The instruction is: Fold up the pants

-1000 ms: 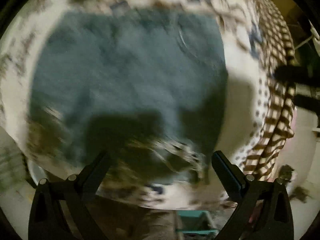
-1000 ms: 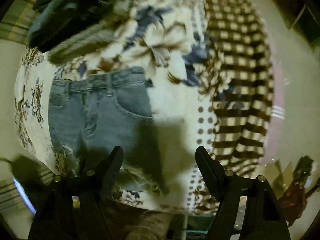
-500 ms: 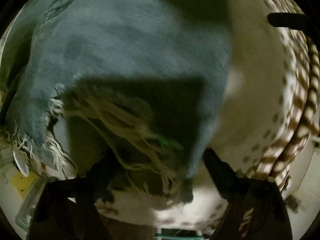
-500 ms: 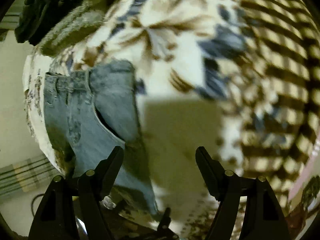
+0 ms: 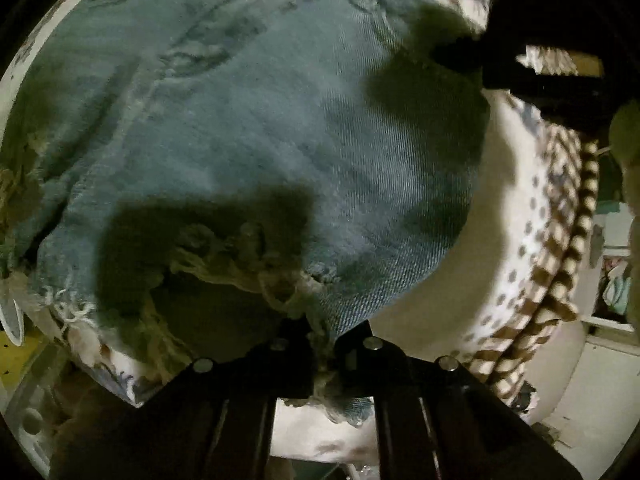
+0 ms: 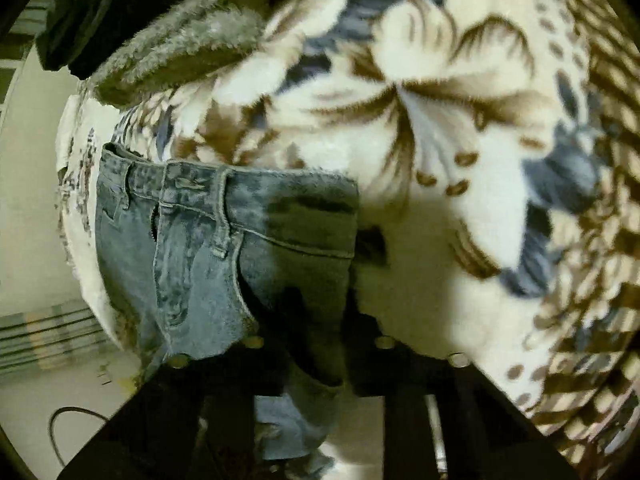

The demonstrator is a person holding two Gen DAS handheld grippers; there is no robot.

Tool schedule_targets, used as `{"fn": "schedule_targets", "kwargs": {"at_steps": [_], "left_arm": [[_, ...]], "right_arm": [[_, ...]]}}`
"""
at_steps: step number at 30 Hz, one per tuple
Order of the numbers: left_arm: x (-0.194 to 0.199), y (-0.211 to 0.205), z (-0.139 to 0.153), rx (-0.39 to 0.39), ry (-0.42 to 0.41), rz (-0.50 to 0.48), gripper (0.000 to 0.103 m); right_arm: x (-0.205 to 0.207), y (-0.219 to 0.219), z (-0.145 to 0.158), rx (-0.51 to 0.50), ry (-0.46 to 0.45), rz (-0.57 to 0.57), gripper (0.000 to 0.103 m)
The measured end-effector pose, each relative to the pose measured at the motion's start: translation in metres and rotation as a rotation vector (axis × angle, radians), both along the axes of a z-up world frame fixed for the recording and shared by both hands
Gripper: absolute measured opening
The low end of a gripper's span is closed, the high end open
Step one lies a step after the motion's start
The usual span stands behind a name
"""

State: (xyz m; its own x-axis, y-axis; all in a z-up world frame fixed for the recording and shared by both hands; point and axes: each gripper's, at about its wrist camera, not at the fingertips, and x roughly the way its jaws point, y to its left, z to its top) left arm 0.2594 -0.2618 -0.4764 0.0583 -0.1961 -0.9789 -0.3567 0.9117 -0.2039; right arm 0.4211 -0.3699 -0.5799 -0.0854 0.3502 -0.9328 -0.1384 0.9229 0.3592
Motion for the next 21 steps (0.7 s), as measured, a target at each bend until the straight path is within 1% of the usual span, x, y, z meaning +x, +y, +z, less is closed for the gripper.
{"fn": "schedule_targets", "kwargs": {"at_steps": [2, 3, 4, 6, 7, 8, 9, 10, 12, 13, 15, 16, 18, 21], "left_arm": [[-0.001, 0.008, 0.022, -0.021, -0.017, 0.003, 0.005], [-0.001, 0.013, 0.03, -0.024, -0.024, 0.003, 0.005], [-0.002, 0.019, 0.044, -0.029, -0.035, 0.004, 0.005], [-0.008, 0.029, 0.058, -0.036, -0.051, 0.007, 0.005], [-0.009, 0.037, 0.071, -0.043, -0.06, 0.009, 0.005], [-0.014, 0.05, 0.071, -0.047, -0.07, 0.014, 0.005], [-0.02, 0.072, 0.057, -0.047, -0.08, 0.021, 0.005], [-0.023, 0.091, 0.054, -0.05, -0.09, 0.027, 0.005], [-0.023, 0.106, 0.061, -0.055, -0.111, 0.049, 0.005], [-0.017, 0.104, 0.059, -0.057, -0.119, 0.062, 0.005], [-0.016, 0.126, 0.067, -0.056, -0.136, 0.085, 0.005], [-0.017, 0.13, 0.066, -0.054, -0.143, 0.095, 0.005], [-0.016, 0.155, 0.073, -0.05, -0.155, 0.12, 0.005], [-0.015, 0.185, 0.072, -0.049, -0.164, 0.158, 0.005]], "right_arm": [[-0.003, 0.001, 0.012, -0.004, -0.018, 0.001, 0.011], [-0.006, 0.001, 0.022, 0.002, -0.029, -0.007, 0.01], [-0.007, 0.002, 0.028, 0.006, -0.033, -0.011, 0.01], [-0.011, 0.004, 0.048, 0.014, -0.05, -0.025, 0.01], [-0.012, 0.007, 0.056, 0.018, -0.057, -0.03, 0.01], [-0.014, 0.011, 0.065, 0.019, -0.064, -0.033, 0.009], [-0.015, 0.016, 0.075, 0.018, -0.071, -0.035, 0.009], [-0.016, 0.018, 0.082, 0.017, -0.076, -0.036, 0.009], [-0.017, 0.03, 0.101, 0.016, -0.094, -0.041, 0.009], [-0.017, 0.037, 0.109, 0.017, -0.099, -0.043, 0.009], [-0.018, 0.058, 0.126, 0.013, -0.115, -0.039, 0.009], [-0.016, 0.069, 0.133, 0.009, -0.12, -0.034, 0.009], [-0.013, 0.093, 0.145, 0.012, -0.129, -0.022, 0.009], [-0.008, 0.139, 0.155, 0.006, -0.143, 0.003, 0.009]]}}
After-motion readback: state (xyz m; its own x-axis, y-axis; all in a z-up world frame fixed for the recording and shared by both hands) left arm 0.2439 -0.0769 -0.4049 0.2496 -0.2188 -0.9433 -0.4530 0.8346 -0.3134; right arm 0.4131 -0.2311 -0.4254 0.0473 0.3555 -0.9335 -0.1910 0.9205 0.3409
